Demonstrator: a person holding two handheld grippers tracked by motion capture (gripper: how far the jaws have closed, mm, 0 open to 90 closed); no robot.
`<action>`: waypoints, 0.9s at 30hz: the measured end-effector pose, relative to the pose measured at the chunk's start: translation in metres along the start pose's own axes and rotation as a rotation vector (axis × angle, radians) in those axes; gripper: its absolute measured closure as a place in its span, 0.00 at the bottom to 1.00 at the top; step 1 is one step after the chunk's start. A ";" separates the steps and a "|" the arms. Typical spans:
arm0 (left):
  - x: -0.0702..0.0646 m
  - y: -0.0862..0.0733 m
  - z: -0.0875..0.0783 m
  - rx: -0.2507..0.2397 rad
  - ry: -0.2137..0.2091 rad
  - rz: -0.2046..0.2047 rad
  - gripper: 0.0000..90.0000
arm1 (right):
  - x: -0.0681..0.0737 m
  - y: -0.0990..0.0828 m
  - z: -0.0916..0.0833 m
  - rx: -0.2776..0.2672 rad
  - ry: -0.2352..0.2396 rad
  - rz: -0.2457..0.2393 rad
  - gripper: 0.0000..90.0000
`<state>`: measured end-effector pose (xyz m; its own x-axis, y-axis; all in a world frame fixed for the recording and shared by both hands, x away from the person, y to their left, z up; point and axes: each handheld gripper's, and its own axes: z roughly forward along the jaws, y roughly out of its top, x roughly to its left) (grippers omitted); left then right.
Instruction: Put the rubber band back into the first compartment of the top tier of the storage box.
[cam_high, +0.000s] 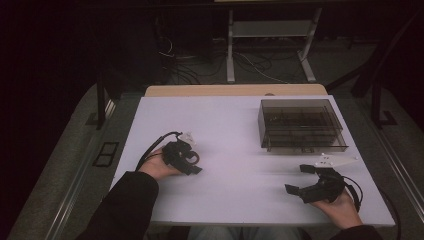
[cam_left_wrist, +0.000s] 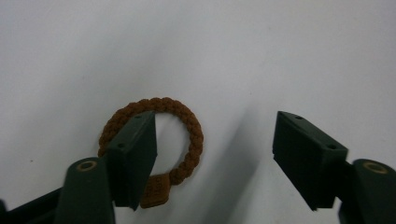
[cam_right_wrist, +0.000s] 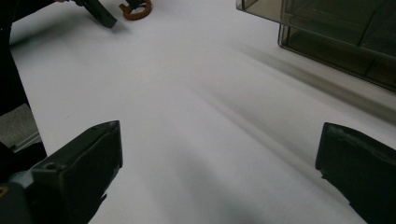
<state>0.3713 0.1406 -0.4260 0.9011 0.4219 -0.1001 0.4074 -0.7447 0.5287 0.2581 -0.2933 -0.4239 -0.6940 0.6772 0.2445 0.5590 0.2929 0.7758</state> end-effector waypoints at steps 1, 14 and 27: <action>0.000 0.000 0.000 -0.001 0.002 0.000 0.37 | 0.000 0.000 0.000 0.001 0.000 0.000 0.00; -0.001 0.001 0.003 0.012 0.035 0.033 0.62 | 0.000 0.000 0.000 0.003 0.000 0.000 0.00; 0.002 0.001 0.004 0.009 0.060 -0.005 0.87 | 0.000 0.000 0.000 0.003 0.000 0.001 0.00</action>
<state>0.3737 0.1386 -0.4287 0.8887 0.4557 -0.0516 0.4134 -0.7472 0.5205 0.2582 -0.2931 -0.4242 -0.6934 0.6774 0.2457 0.5615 0.2943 0.7734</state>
